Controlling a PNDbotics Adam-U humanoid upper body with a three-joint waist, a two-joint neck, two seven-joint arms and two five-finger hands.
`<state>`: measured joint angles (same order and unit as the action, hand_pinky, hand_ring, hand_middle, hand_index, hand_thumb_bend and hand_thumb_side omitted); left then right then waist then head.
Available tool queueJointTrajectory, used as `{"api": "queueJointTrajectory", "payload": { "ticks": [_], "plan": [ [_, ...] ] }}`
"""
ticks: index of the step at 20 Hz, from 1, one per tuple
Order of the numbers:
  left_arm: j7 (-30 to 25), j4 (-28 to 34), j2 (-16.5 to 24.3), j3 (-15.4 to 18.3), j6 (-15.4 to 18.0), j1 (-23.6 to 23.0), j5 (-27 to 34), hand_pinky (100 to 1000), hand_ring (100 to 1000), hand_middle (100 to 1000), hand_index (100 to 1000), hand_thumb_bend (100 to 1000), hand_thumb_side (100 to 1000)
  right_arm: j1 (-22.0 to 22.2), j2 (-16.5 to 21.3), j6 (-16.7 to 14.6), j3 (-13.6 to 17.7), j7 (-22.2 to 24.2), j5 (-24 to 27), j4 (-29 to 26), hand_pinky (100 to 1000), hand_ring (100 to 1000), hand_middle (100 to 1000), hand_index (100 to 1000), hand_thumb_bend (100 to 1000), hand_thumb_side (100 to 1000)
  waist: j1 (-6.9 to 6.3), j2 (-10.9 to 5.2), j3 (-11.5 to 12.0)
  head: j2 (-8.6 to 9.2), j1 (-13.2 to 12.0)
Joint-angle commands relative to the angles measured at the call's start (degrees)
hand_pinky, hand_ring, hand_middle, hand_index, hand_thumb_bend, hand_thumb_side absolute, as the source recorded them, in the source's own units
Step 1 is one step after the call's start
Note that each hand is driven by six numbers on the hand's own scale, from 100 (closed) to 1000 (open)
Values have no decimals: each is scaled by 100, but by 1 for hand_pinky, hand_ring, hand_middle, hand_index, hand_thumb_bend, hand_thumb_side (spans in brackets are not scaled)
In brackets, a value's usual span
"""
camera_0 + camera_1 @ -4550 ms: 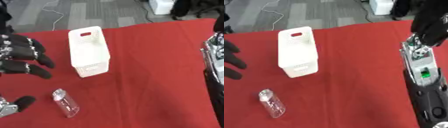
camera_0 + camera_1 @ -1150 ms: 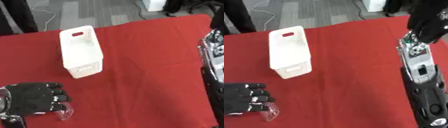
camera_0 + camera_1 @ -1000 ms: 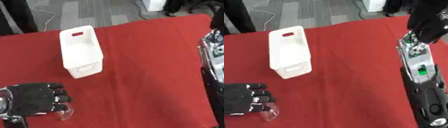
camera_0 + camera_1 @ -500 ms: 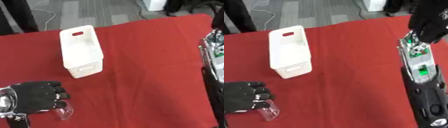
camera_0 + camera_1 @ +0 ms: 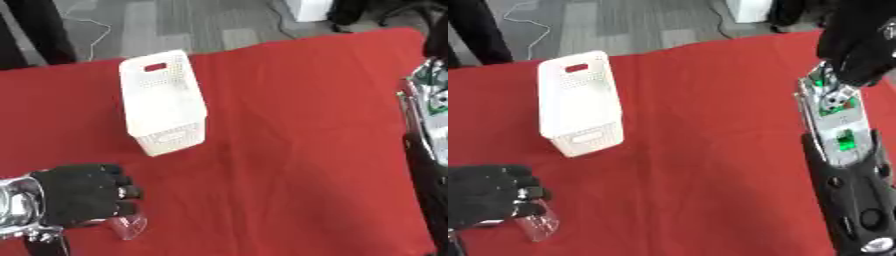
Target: Pick up objects on the table and place them in the box.
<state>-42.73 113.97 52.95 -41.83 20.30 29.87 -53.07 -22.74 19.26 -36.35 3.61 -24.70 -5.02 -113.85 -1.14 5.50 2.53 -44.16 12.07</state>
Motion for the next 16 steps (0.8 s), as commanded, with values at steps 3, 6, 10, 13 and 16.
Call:
{"api": "queueJointTrajectory", "payload": {
  "ticks": [3, 6, 10, 13, 16],
  "plan": [
    [-923, 62, 51, -5, 680, -16, 28, 855, 868, 864, 873, 617, 508, -115, 32, -20, 16, 3, 10, -75, 351, 337, 335, 486, 100, 1000, 6, -51, -13, 4, -61],
    [-924, 62, 64, 13, 716, -32, -10, 869, 882, 867, 875, 619, 476, -115, 30, -20, 19, 0, 9, -75, 351, 337, 335, 485, 100, 1000, 8, -50, -10, 4, -70],
    [-855, 62, 100, 127, 892, -41, -24, 843, 867, 867, 883, 554, 406, -105, 36, -16, 27, -4, 3, -75, 350, 336, 334, 485, 100, 1000, 12, -46, 7, 4, -91],
    [-800, 62, 141, 270, 894, -70, -124, 843, 866, 866, 882, 521, 368, -100, 38, -16, 33, -8, -3, -75, 350, 336, 334, 485, 100, 1000, 19, -43, 19, 4, -97],
    [-794, 62, 147, 368, 823, -102, -241, 839, 863, 860, 878, 512, 366, -95, 40, -15, 35, -11, -8, -75, 350, 336, 334, 485, 100, 1000, 26, -39, 28, 4, -117]
  ]
}}
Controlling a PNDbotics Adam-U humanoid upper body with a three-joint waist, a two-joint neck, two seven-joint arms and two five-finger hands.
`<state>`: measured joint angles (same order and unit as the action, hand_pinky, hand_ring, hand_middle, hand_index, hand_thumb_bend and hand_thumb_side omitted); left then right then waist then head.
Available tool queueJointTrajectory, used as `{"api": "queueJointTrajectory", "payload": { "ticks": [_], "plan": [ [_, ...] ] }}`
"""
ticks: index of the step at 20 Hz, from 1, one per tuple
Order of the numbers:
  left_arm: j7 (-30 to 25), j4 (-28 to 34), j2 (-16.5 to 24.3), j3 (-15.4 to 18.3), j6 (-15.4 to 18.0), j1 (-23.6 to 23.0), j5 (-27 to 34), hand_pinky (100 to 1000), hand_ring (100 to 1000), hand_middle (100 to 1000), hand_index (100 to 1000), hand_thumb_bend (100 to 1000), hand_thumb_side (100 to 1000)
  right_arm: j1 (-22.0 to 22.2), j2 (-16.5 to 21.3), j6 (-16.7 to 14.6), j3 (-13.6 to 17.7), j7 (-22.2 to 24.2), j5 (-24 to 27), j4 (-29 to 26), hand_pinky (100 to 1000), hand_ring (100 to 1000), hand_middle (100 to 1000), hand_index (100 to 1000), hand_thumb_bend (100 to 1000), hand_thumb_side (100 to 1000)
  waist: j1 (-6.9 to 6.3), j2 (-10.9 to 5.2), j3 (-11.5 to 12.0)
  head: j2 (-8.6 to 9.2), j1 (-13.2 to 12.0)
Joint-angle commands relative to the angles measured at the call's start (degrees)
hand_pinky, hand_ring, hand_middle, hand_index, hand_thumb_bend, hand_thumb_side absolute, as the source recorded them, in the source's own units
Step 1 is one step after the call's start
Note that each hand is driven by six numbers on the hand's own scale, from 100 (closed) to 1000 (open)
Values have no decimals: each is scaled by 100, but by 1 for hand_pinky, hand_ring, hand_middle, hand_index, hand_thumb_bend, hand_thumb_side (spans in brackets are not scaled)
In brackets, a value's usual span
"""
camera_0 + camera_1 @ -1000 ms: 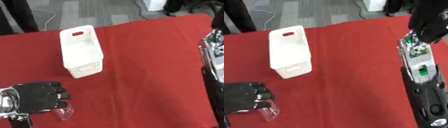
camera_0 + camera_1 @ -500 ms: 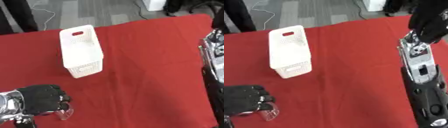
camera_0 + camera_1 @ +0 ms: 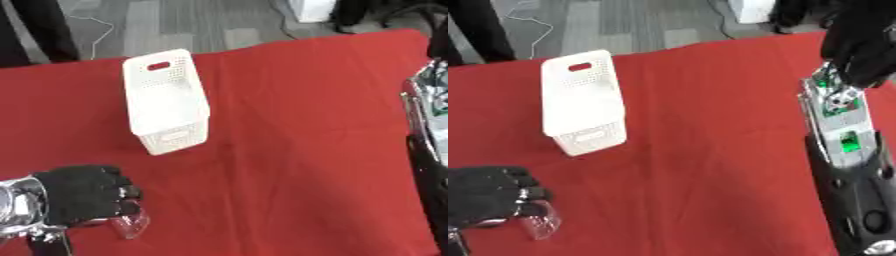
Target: Pick up objects on the table and place them in the box.
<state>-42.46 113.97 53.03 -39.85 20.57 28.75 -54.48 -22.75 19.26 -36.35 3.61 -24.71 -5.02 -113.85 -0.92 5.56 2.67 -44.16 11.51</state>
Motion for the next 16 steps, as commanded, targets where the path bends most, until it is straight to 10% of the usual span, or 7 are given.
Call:
{"api": "queueJointTrajectory", "payload": {
  "ticks": [1, 16],
  "plan": [
    [-824, 59, 133, 191, 766, -5, -128, 836, 860, 859, 877, 519, 367, -96, 38, -15, 36, -10, -9, -75, 350, 336, 334, 485, 100, 1000, 6, -42, 15, 4, -70],
    [-462, -727, -406, 12, 760, -132, -377, 825, 848, 856, 876, 497, 385, -162, -34, -18, 19, -8, 5, -75, 351, 337, 334, 485, 100, 1000, 40, -14, -54, 4, -147]
  ]
}}
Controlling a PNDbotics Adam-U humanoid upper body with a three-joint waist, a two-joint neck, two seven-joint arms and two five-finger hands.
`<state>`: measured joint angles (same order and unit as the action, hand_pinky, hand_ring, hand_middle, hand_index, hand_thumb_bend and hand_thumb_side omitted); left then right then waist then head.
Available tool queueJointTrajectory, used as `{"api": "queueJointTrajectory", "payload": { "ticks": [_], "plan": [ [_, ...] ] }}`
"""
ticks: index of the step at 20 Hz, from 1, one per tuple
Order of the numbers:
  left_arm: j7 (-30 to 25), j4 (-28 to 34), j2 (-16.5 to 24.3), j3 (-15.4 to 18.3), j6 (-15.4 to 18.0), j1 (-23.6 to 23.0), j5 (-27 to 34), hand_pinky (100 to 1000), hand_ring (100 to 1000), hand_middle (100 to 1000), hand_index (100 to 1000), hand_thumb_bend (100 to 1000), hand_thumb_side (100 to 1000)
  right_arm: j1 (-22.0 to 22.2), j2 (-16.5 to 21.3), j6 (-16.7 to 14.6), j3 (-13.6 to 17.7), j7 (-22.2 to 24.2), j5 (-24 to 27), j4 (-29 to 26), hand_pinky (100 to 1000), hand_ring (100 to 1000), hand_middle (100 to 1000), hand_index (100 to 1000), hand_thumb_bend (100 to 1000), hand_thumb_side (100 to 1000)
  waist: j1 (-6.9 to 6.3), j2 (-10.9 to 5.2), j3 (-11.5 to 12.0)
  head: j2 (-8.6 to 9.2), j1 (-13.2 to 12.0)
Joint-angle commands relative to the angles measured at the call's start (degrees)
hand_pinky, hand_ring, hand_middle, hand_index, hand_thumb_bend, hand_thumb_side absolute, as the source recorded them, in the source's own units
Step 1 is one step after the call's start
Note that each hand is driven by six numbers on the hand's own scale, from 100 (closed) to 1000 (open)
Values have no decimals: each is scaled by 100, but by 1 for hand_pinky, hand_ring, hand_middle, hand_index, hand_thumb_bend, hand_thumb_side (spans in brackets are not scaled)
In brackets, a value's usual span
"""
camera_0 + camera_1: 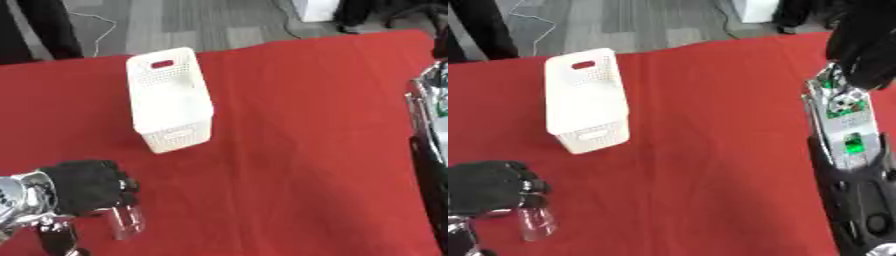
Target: Pick up objects on the table and place them in the box.
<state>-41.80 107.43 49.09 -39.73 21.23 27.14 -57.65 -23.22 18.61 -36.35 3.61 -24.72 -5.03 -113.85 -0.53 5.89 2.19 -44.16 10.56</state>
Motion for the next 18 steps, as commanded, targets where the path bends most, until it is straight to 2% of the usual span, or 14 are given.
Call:
{"api": "queueJointTrajectory", "payload": {
  "ticks": [1, 5, 7, 8, 9, 10, 14, 16, 17, 18],
  "plan": [
    [-462, -117, -38, -11, 715, 22, -76, 825, 847, 855, 876, 495, 383, -121, 25, -18, 18, -5, 8, -75, 351, 337, 334, 485, 100, 1000, 4, -45, -12, 4, -55],
    [-225, -284, -89, -18, 791, -17, -190, 822, 848, 863, 887, 496, 357, -133, 15, -19, 16, 0, 10, -75, 351, 337, 334, 485, 100, 1000, 11, -34, -25, 4, -74],
    [-144, -365, -93, -14, 807, -54, -253, 810, 827, 861, 888, 431, 313, -137, 12, -20, 17, 0, 10, -75, 351, 337, 334, 485, 100, 1000, 14, -30, -28, 4, -75],
    [-82, -394, -92, -6, 801, -73, -269, 793, 794, 853, 876, 279, 237, -136, 12, -19, 18, 1, 9, -75, 350, 336, 334, 484, 100, 1000, 15, -29, -26, 4, -76],
    [8, -417, -84, 6, 780, -97, -261, 794, 797, 854, 877, 304, 246, -135, 14, -18, 18, 2, 8, -75, 350, 336, 334, 485, 100, 1000, 16, -29, -24, 4, -78],
    [97, -434, -76, 15, 757, -116, -246, 742, 759, 843, 868, 102, 184, -133, 16, -17, 18, 3, 7, -75, 350, 336, 334, 484, 100, 1000, 16, -29, -22, 4, -78],
    [477, -418, -18, 42, 696, -169, -46, 681, 712, 813, 833, 100, 170, -119, 26, -12, 20, 6, 1, -75, 349, 336, 333, 484, 100, 1000, 22, -32, -6, 4, -88],
    [631, -381, 12, 47, 723, -181, 83, 629, 668, 781, 793, 100, 233, -113, 31, -9, 23, 7, -2, -75, 349, 335, 333, 484, 100, 1000, 25, -32, 1, 4, -98],
    [703, -363, 26, 52, 745, -185, 143, 673, 704, 806, 824, 100, 185, -110, 32, -8, 24, 7, -3, -75, 349, 336, 333, 484, 100, 1000, 26, -31, 3, 4, -100],
    [749, -354, 33, 56, 760, -187, 177, 564, 626, 753, 763, 100, 287, -108, 33, -7, 25, 7, -4, -75, 349, 335, 333, 484, 100, 1000, 27, -31, 4, 4, -102]
  ]
}}
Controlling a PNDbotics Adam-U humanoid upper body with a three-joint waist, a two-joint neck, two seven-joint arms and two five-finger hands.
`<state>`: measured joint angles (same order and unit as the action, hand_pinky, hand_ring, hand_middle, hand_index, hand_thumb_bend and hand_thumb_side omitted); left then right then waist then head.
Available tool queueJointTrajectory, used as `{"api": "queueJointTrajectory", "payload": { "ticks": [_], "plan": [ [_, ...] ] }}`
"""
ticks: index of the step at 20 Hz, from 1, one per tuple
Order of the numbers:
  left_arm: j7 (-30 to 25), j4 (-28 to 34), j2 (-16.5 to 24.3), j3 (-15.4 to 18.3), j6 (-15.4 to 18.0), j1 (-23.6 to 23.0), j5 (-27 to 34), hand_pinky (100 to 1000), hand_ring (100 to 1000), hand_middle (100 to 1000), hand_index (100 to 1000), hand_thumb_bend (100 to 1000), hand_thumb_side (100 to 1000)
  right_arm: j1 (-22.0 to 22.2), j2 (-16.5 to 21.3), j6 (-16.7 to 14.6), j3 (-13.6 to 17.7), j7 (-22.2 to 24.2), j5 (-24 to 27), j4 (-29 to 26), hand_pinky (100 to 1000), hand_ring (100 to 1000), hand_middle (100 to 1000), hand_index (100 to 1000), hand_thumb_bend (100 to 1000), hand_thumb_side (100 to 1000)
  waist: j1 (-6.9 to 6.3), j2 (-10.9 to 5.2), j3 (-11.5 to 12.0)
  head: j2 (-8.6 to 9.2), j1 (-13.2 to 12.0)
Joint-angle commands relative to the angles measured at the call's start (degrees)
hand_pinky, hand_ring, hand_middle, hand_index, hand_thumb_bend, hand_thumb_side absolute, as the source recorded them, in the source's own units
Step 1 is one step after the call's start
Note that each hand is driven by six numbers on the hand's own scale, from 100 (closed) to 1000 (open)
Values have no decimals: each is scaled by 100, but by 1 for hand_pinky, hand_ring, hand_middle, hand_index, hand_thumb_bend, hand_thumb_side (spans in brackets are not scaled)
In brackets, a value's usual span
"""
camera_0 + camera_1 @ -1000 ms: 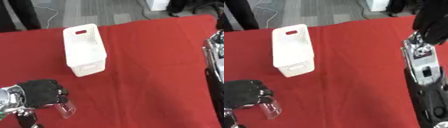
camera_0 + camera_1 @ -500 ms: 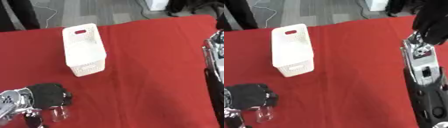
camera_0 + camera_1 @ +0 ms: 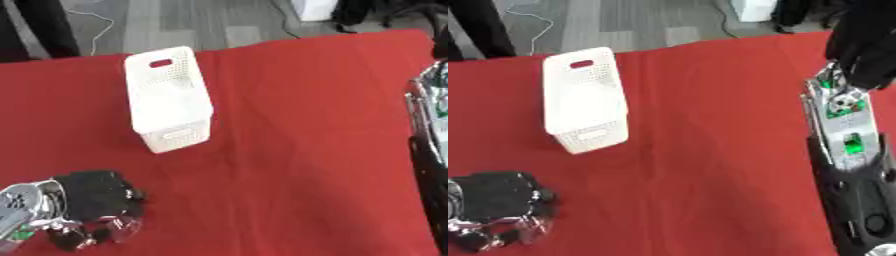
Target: Pick up objects on the table and place them in the box.
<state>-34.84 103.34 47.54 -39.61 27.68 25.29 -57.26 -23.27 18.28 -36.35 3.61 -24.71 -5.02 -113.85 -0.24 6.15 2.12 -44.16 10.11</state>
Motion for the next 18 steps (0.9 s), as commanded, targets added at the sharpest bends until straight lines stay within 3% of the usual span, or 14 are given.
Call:
{"api": "queueJointTrajectory", "payload": {
  "ticks": [1, 4, 7, 12, 16, 17, 18],
  "plan": [
    [150, 88, 191, 48, 153, -6, 201, 465, 570, 713, 730, 100, 332, -101, 67, -7, 27, 6, -6, -75, 349, 335, 333, 484, 100, 1000, -2, -57, 13, 4, -56],
    [300, 90, 220, 49, 221, -25, 288, 458, 541, 706, 747, 100, 223, -100, 68, -6, 30, 4, -9, -75, 349, 335, 333, 484, 100, 1000, -3, -57, 15, 4, -58],
    [269, 38, 227, 11, 248, -32, 258, 395, 469, 653, 753, 100, 143, -101, 68, -6, 30, 3, -9, -75, 349, 335, 333, 484, 100, 1000, -6, -58, 15, 4, -50],
    [42, -122, 215, -44, 205, -46, 46, 493, 523, 704, 806, 100, 125, -107, 65, -6, 27, 3, -8, -75, 349, 336, 333, 484, 100, 1000, -9, -60, 9, 4, -54],
    [-80, -185, 177, -62, 172, -39, -208, 520, 520, 710, 838, 100, 131, -111, 62, -8, 27, 2, -9, -75, 349, 335, 333, 484, 100, 1000, -6, -57, 4, 4, -62],
    [-51, -177, 160, -57, 166, -40, -268, 389, 438, 645, 810, 100, 119, -112, 60, -8, 28, 2, -9, -75, 349, 335, 333, 483, 100, 1000, -3, -55, 3, 4, -63],
    [14, -164, 151, -54, 170, -45, -315, 389, 438, 645, 810, 100, 119, -113, 59, -8, 29, 2, -9, -75, 349, 335, 333, 483, 100, 1000, -1, -53, 2, 4, -63]
  ]
}}
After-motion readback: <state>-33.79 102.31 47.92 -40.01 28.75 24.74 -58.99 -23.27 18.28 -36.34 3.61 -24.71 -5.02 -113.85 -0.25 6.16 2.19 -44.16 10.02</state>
